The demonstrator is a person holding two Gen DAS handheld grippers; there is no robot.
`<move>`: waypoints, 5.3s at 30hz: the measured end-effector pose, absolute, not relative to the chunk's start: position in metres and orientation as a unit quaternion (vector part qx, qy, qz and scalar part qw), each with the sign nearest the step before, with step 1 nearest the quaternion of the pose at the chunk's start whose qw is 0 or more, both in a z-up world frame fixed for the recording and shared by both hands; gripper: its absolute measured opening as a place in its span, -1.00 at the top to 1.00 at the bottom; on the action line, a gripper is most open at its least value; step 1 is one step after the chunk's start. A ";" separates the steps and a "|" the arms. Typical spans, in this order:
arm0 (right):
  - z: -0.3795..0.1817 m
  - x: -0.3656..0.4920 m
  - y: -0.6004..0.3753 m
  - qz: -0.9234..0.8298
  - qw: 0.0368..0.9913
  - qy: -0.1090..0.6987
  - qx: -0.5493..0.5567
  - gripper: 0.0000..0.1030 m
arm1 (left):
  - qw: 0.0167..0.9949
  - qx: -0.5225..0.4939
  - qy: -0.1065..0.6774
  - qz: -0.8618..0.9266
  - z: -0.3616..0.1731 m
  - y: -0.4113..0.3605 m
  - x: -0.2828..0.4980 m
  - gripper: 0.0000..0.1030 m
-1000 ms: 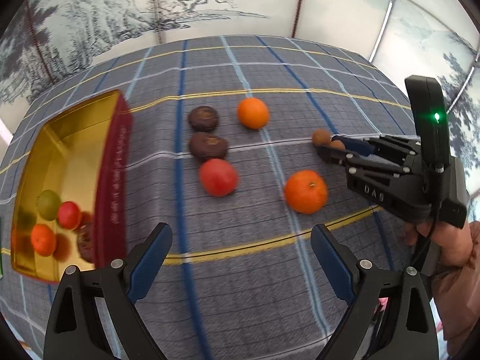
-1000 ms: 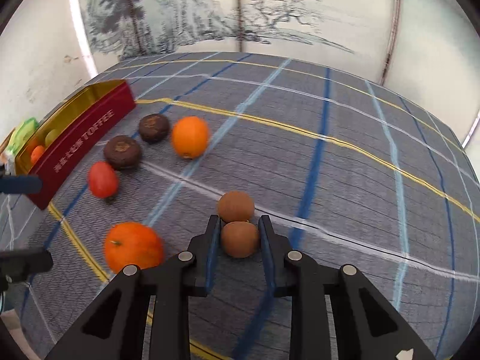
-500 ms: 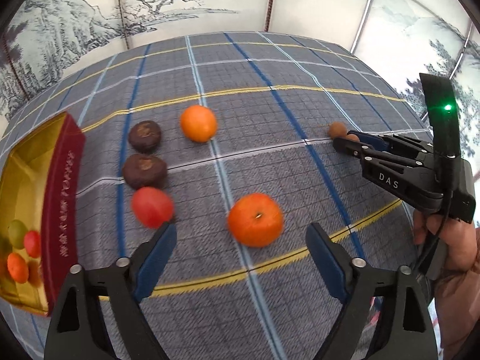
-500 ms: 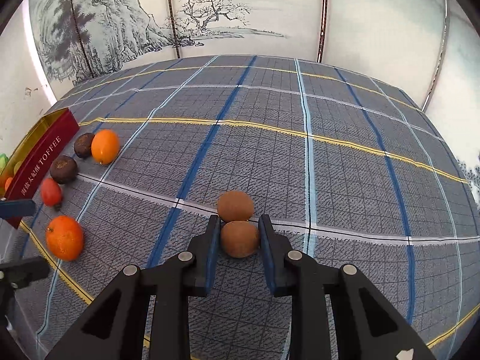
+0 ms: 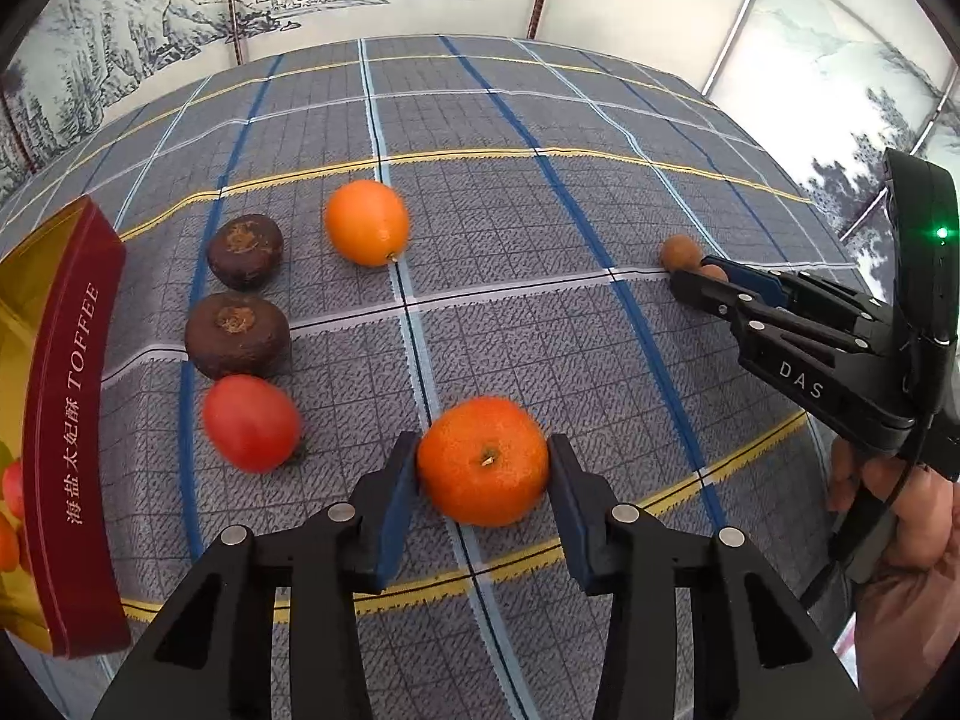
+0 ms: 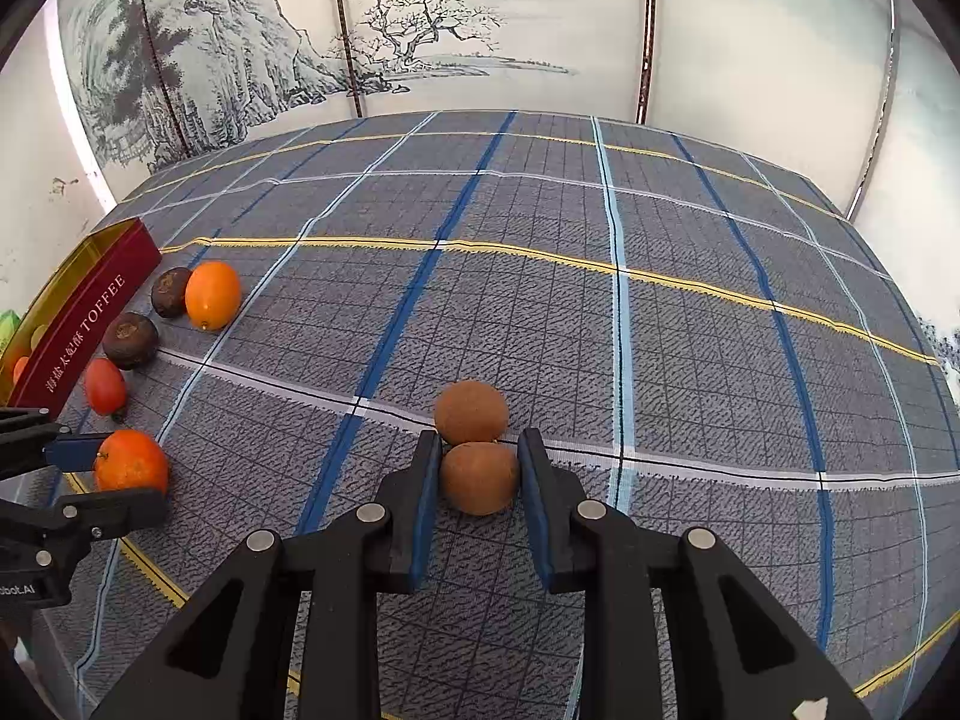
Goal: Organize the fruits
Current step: 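Grasp the orange on the cloth with the left gripper, then carry the orange into the tin with the left gripper and release it, then carry the two brown fruits into the tin with the right gripper and release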
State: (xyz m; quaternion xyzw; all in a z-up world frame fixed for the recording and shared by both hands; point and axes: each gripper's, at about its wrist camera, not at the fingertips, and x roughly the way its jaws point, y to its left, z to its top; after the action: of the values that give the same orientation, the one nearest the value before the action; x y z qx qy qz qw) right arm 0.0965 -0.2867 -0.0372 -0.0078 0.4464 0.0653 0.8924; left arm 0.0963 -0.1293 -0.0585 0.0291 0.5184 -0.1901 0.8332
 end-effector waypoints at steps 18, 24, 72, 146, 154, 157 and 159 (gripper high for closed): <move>-0.037 0.096 -0.282 0.059 0.892 0.447 -0.023 0.52 | 0.845 0.023 0.497 -0.196 -0.020 -0.099 0.070 0.17; -0.037 0.096 -0.282 0.059 0.892 0.447 -0.023 0.52 | 0.864 0.021 0.470 -0.181 0.007 -0.070 0.064 0.17; -0.037 0.096 -0.281 0.058 0.892 0.447 -0.024 0.52 | 0.849 -0.043 0.525 0.026 -0.045 0.124 0.083 0.17; 0.017 0.099 0.053 0.330 0.839 0.416 -0.118 0.54 | 0.875 -0.083 0.447 0.167 -0.008 0.219 0.005 -0.64; 0.003 0.104 0.073 0.332 0.828 0.432 -0.133 0.54 | 0.873 -0.082 0.445 0.184 -0.008 0.229 0.000 -0.64; -0.001 0.104 0.077 0.333 0.825 0.434 -0.138 0.54 | 0.873 -0.082 0.446 0.183 -0.008 0.229 0.000 -0.64; -0.003 0.103 0.079 0.333 0.825 0.435 -0.140 0.54 | 0.872 -0.081 0.446 0.182 -0.008 0.229 0.000 -0.64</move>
State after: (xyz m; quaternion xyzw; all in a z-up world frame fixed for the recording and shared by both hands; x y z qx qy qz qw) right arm 0.1029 0.0790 -0.0025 -0.1400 0.4353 0.3330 0.8247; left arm -0.0004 0.2294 -0.0085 -0.0813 0.4463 0.1822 0.8724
